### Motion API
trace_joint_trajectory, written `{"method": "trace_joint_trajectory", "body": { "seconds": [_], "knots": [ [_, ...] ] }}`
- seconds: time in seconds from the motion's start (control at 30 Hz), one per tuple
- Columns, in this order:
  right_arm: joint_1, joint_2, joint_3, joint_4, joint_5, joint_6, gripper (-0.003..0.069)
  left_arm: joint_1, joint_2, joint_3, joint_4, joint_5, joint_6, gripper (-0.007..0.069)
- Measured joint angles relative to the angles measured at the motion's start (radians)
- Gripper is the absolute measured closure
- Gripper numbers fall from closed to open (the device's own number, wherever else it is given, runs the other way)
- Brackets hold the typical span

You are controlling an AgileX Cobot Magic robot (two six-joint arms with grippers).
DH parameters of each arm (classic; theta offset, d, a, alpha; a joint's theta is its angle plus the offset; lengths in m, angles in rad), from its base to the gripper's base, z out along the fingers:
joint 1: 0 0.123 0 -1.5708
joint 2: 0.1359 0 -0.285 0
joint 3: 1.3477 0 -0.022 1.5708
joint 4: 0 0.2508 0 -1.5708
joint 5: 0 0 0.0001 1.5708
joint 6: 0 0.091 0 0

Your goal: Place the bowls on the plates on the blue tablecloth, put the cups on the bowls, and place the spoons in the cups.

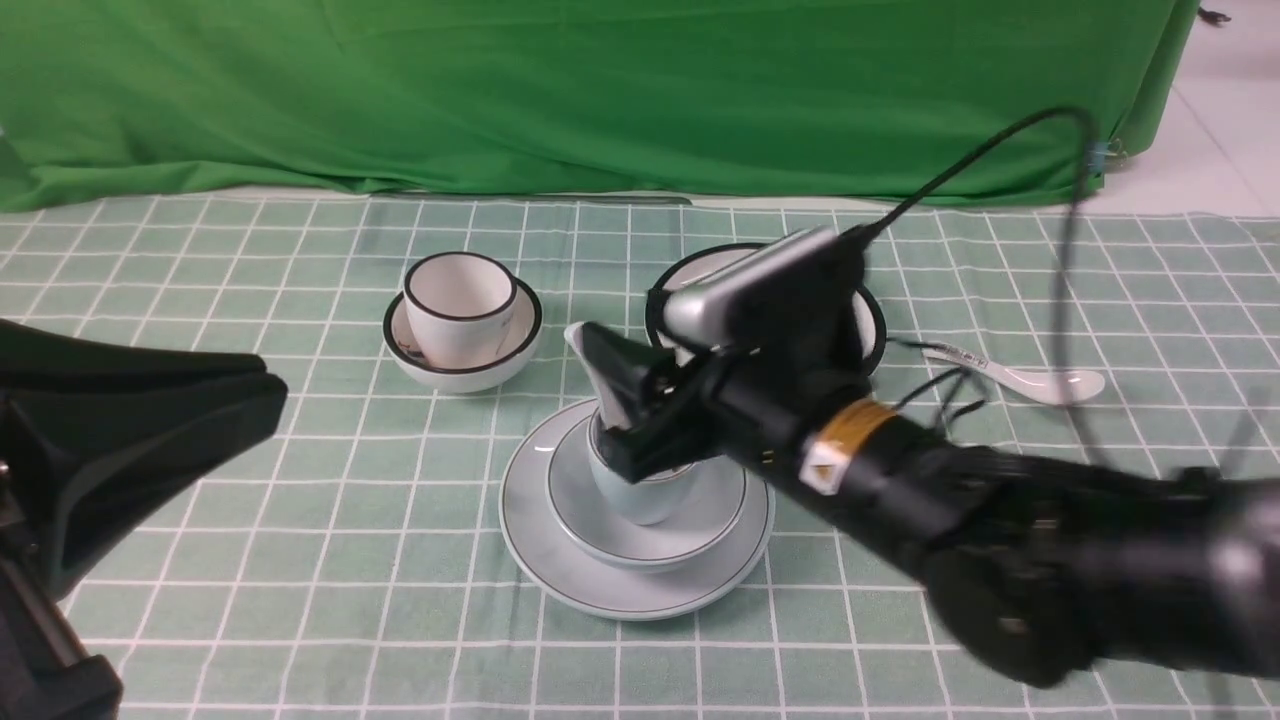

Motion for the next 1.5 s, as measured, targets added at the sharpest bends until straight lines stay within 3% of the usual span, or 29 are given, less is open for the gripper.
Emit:
{"method": "trace_joint_trajectory", "body": {
  "seconds": [0.13,0.3,0.5,0.77,1.2,1.4,1.5],
  "knots": [
    [0.000,-0.264,0.063,0.000,0.279,0.000,0.0300,0.000,-0.021,0.008,-0.009,-0.020,-0.003,0.0615],
    [0.000,-0.598,0.119,0.000,0.812,0.000,0.0512,0.000,-0.212,0.163,-0.039,-0.150,-0.003,0.0615],
    [0.000,-0.826,0.197,0.000,1.080,0.032,0.0614,0.000,-0.439,0.381,-0.047,-0.338,-0.003,0.0615],
    [0.000,-0.999,0.272,0.000,1.123,0.081,0.0614,0.000,-0.533,0.594,-0.047,-0.409,-0.003,0.0615],
    [-0.012,-1.029,0.279,-0.008,1.110,0.082,0.0587,0.000,-0.532,0.843,-0.048,-0.408,0.000,0.0615],
    [-0.240,-1.118,0.345,-0.026,1.096,0.056,0.0634,0.000,-0.532,0.857,-0.049,-0.406,0.000,0.0615],
    [-0.416,-1.233,0.483,0.002,1.082,-0.049,0.0643,0.000,-0.532,0.857,-0.049,-0.404,0.000,0.0615]
  ]
}}
